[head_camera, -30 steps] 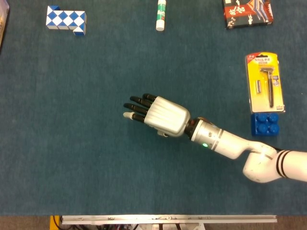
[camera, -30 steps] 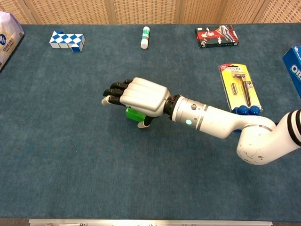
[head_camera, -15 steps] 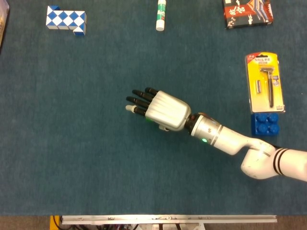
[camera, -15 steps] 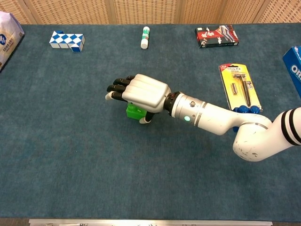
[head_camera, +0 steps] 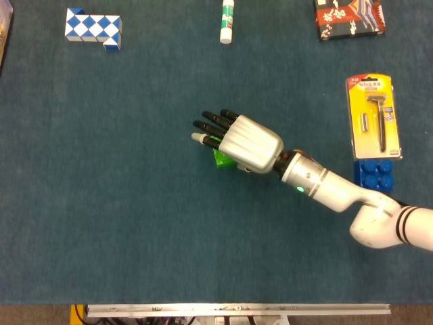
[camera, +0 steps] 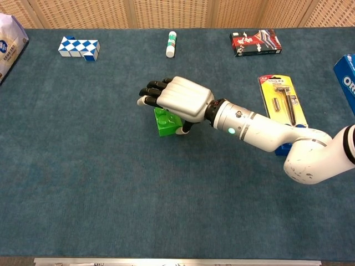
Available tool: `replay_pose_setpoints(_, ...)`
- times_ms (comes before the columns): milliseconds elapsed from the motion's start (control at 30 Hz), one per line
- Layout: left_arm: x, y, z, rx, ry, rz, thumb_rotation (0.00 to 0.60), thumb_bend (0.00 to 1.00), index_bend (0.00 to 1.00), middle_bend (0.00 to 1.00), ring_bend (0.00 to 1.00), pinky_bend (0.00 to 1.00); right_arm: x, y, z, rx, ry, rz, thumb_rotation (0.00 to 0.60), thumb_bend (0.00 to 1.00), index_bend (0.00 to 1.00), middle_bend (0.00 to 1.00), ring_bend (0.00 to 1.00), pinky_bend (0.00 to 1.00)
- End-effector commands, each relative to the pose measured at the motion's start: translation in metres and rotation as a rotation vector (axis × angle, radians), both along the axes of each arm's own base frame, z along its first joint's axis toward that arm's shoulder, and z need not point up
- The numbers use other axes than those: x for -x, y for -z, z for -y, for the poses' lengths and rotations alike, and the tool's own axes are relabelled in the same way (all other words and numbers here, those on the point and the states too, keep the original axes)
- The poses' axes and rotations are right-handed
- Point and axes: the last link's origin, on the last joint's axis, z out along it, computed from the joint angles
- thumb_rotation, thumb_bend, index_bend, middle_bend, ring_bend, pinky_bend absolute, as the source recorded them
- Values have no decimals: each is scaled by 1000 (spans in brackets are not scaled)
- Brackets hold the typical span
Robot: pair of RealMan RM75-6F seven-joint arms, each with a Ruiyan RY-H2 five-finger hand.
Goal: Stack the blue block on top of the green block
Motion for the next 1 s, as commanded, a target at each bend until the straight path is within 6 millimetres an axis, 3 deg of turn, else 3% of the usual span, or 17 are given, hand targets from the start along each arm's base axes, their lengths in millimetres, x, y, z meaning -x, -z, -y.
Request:
replay_pose_setpoints(33,0,0,0,2,0,2,600,197,218,18,0,74,6,-10,-4,-1,-6,5,600,0,191,140,109,260)
replay_pose_setpoints(300,-2,7,-4,43,20,11,600,198,225,18,0,76,27,-74,-24,25,56,25,600,0,189,140,109,259)
replay_pose_setpoints(600,-5,26,-11,126,77,20,600,198,254,22,0,87,63,-154,-58,124,314,-52,600,0,189,140,105,248)
replay_pose_setpoints(767,-5,33,-15,159,80,24,600,197,255,22,0,87,85,-182,-75,156,525,-110,600,0,189,126,58,169)
replay_pose_setpoints(1000,-4,38,-18,182,82,30,600,198,254,22,0,87,101,-198,-90,148,704,-189,600,0,189,79,8,114)
